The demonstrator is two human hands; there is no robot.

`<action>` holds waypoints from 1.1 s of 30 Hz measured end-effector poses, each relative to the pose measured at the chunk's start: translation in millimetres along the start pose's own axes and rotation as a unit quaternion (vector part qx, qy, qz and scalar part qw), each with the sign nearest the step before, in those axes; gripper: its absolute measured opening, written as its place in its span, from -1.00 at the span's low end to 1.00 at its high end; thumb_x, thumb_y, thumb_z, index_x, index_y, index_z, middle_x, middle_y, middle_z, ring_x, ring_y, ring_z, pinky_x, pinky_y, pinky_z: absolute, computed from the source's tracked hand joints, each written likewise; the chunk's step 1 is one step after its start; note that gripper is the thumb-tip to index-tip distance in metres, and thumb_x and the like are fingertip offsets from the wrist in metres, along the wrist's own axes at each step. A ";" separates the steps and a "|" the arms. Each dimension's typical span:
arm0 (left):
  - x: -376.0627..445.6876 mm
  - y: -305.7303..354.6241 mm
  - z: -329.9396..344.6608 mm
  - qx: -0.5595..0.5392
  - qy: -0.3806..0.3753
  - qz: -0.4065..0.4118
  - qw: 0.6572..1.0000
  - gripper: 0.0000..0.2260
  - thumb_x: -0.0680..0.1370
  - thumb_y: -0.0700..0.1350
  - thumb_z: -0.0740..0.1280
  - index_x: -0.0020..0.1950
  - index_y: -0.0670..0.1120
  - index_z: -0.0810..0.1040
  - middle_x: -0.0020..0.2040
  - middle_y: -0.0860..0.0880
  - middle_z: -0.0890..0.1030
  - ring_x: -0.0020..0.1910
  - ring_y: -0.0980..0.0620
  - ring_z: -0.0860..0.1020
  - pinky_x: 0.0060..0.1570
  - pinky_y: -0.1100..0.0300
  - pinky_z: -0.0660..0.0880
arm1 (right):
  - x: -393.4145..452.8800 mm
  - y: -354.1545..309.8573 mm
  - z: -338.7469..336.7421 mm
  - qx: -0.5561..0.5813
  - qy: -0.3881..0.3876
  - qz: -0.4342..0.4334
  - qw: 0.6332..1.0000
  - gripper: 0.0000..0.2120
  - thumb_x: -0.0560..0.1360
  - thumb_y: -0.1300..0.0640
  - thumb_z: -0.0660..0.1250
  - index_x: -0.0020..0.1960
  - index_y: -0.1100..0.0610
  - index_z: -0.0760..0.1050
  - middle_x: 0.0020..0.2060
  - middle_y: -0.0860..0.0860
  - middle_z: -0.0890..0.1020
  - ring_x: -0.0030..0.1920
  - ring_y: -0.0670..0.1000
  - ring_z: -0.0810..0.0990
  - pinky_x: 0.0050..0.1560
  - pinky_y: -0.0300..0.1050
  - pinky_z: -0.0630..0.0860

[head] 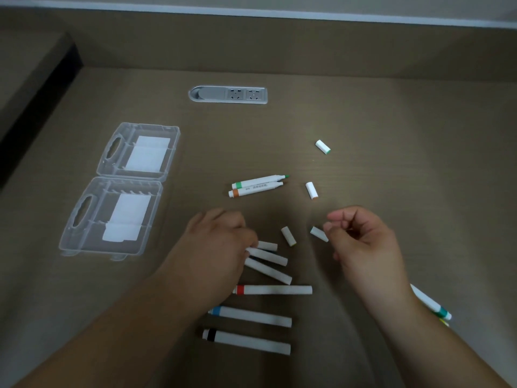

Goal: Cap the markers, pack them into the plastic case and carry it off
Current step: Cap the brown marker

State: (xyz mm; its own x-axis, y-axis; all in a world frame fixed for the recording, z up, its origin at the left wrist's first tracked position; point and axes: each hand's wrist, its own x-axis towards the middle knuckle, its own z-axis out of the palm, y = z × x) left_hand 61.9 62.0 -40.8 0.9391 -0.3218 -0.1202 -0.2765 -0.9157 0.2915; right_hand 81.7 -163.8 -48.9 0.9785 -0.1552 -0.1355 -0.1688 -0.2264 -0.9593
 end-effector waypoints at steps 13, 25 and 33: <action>70.5 -11.2 5.1 0.035 0.122 -0.115 0.985 -0.73 0.57 -0.01 0.32 0.27 0.04 0.55 0.11 -0.01 0.50 0.12 -0.05 0.44 0.12 0.02 0.45 | 13.7 8.3 -3.9 -0.176 0.031 -0.065 0.982 -0.83 0.44 0.23 0.41 -0.24 -0.03 0.59 -0.32 -0.11 0.58 -0.38 -0.12 0.48 -0.28 -0.22 0.38; 71.5 -3.6 11.1 0.077 0.098 -0.110 0.986 -0.86 0.60 -0.03 0.29 0.11 0.03 0.59 -0.05 0.02 0.53 -0.02 0.00 0.48 0.00 0.09 0.48 | 52.2 -8.9 8.8 -0.311 -0.026 -0.100 0.945 -0.95 0.46 0.11 0.40 -0.14 0.00 0.64 -0.15 -0.08 0.60 -0.17 -0.07 0.57 -0.11 -0.14 0.50; 55.4 9.5 -4.2 -0.316 0.120 -0.232 0.912 -0.96 0.58 -0.06 0.36 -0.02 0.01 0.60 -0.25 0.06 0.64 -0.30 0.21 0.62 -0.35 0.41 0.50 | 29.1 -26.5 35.1 -0.513 -0.161 -0.144 0.831 -0.74 0.44 -0.19 0.36 -0.10 0.00 0.60 -0.10 -0.05 0.56 -0.05 0.02 0.54 -0.13 -0.11 0.50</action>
State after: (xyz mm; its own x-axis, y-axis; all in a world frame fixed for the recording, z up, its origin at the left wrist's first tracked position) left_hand 112.1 36.5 -40.7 0.9635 0.1965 -0.1816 0.2643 -0.5946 0.7594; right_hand 118.8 -128.5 -36.0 0.9489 0.2750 -0.1550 0.2273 -0.9360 -0.2689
